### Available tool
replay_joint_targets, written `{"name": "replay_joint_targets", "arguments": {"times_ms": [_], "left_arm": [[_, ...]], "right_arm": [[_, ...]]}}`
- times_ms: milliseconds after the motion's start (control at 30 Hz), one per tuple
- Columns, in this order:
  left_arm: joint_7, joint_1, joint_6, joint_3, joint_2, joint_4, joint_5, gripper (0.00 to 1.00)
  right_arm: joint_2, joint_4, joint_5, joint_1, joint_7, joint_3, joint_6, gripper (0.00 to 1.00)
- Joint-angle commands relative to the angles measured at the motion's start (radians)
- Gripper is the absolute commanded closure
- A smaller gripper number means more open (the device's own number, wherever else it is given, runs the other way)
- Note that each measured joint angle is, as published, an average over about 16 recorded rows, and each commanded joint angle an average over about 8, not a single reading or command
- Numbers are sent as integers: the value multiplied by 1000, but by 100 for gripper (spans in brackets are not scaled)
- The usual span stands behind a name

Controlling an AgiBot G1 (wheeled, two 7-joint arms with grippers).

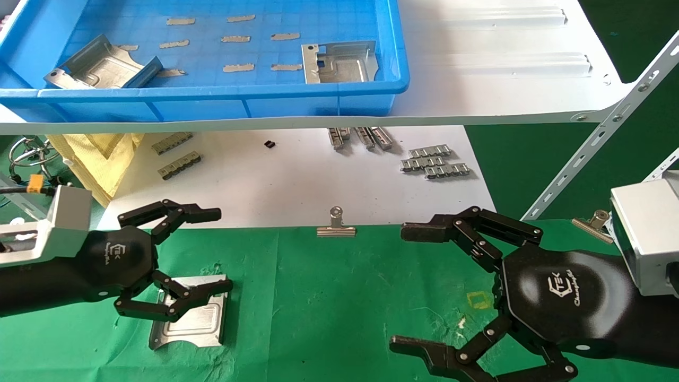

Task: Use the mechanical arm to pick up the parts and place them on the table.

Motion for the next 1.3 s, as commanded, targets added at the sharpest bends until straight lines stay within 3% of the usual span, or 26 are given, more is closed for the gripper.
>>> {"name": "replay_joint_targets", "arguments": {"times_ms": [33, 933, 1300], "left_arm": [[-24, 15, -4, -17, -5, -34, -6, 0], [-355, 222, -55, -248, -72, -496, -92, 0], [-411, 263, -65, -294, -86, -587, -110, 0]], "right_arm": [[0, 0, 0, 0, 0, 0, 0, 0], [0, 0, 0, 0, 0, 0, 0, 0], [0, 0, 0, 0, 0, 0, 0, 0]]}}
